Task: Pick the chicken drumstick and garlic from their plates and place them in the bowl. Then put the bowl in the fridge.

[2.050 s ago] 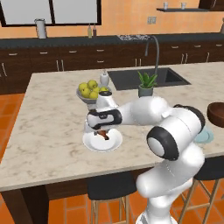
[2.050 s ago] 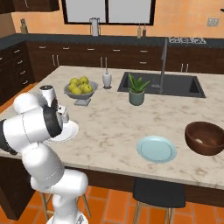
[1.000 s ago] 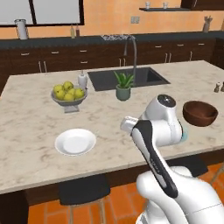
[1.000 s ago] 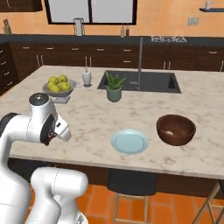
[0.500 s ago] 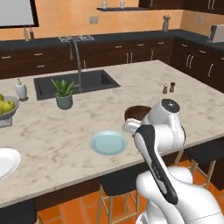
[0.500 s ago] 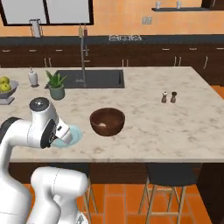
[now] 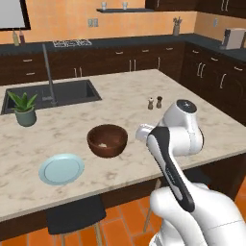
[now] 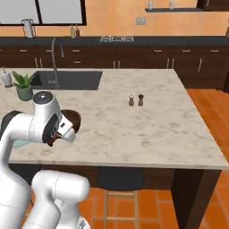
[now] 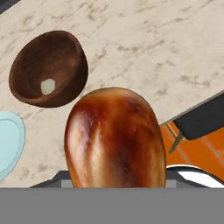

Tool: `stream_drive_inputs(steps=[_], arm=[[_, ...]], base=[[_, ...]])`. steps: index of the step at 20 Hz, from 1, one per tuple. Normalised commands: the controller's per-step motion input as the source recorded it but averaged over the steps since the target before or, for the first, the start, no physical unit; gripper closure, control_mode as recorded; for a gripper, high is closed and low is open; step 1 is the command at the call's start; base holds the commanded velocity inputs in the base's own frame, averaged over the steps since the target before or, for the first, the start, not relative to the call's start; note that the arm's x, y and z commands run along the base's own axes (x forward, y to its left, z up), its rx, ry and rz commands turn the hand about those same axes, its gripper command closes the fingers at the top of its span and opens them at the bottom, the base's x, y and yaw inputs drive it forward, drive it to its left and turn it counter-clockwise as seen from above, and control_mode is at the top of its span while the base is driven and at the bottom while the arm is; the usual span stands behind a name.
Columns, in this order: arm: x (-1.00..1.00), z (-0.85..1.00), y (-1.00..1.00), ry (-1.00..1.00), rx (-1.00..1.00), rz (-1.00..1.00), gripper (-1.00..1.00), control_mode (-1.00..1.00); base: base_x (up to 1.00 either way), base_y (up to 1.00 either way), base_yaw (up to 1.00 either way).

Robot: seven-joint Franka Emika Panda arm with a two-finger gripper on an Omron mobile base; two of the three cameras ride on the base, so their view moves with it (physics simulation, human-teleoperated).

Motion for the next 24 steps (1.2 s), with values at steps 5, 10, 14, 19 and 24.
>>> stream_drive_inputs(steps=[5, 10, 14, 19, 24], arm=[[0.0, 0.0, 0.0, 0.0, 0.0, 0.0, 1.0, 1.0], [0.79, 0.14, 0.59, 0.11, 0.01, 0.16, 1.0, -1.0], [1.0, 0.41, 0.88, 0.25, 0.02, 0.07, 1.0, -1.0], [1.0, 0.02, 0.67, 0.42, -0.03, 0.01, 1.0, -1.0], [0.65, -0.42, 0.06, 0.19, -0.07, 0.01, 1.0, -1.0]], base=[[0.78, -0.08, 0.31], [0.17, 0.09, 0.06], [0.0, 0.0, 0.0], [0.0, 0.0, 0.0], [0.0, 0.0, 0.0]])
